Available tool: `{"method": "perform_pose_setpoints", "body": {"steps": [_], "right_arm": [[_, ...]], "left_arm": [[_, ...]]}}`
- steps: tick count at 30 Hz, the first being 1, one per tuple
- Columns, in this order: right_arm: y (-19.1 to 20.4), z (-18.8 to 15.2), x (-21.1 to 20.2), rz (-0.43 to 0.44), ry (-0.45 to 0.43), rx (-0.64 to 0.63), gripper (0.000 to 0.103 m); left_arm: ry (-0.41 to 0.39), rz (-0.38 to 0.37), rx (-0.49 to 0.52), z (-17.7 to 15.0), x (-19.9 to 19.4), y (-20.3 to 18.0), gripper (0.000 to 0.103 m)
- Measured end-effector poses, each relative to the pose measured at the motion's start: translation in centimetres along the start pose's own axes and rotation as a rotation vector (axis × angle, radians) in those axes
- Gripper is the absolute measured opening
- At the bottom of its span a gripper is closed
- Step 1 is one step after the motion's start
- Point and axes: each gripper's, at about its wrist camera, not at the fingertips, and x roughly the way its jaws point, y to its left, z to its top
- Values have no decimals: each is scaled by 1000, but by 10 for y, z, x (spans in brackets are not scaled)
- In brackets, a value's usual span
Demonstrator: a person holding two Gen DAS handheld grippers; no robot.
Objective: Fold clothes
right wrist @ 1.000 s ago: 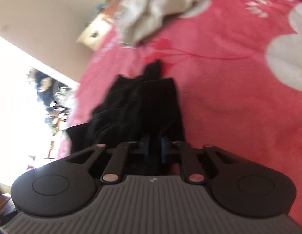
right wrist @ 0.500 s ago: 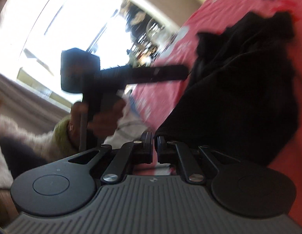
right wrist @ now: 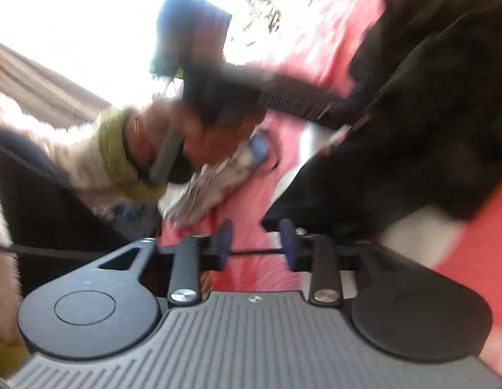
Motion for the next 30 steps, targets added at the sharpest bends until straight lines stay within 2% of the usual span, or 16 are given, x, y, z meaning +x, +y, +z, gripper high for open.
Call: {"method": "perform_pose_setpoints", "body": {"steps": [1, 2, 6, 9, 11, 13, 14, 16, 18, 20, 22, 24, 26, 29, 30], "right_arm": [[-8, 5, -14, -13, -41, 21, 49], [-17, 9, -27, -33, -86, 50, 52], [-63, 21, -61, -170, -265, 247, 55], [-98, 26, -58, -271, -295, 371, 55], [-107, 28, -52, -292, -282, 391, 49], [-112, 30, -47, -295, -266, 394, 33], [-114, 30, -44, -296, -259, 395, 29], [-119, 32, -39, -299, -244, 397, 9], [-124, 33, -34, -302, -228, 400, 3], [-126, 34, -29, -304, -211, 396, 1], [-116, 30, -27, -302, -179, 366, 1], [-111, 24, -28, -307, -143, 354, 1], [-107, 15, -29, -312, -117, 353, 1], [-99, 1, -32, -316, -87, 368, 1], [-97, -5, -34, -312, -78, 373, 1]], "left_arm": [[-3, -2, -13, -1, 0, 3, 23], [-6, -4, -26, -1, -1, 5, 12], [-41, -1, -99, 0, -9, 15, 6], [-80, 18, -137, -1, -26, 21, 5], [-110, 20, -137, -3, -41, 23, 4], [-135, 27, -134, -7, -56, 23, 4], [-139, 30, -135, -9, -61, 23, 4], [-149, 66, -137, -12, -71, 24, 4], [-156, 106, -145, -14, -79, 28, 4], [-155, 91, -173, -17, -83, 37, 5], [-149, 56, -198, -17, -86, 45, 8], [-161, 51, -203, -16, -86, 47, 22], [-180, 37, -170, -9, -80, 41, 37], [-198, 16, -95, 6, -66, 28, 51], [-199, 12, -55, 12, -59, 22, 53]]}}
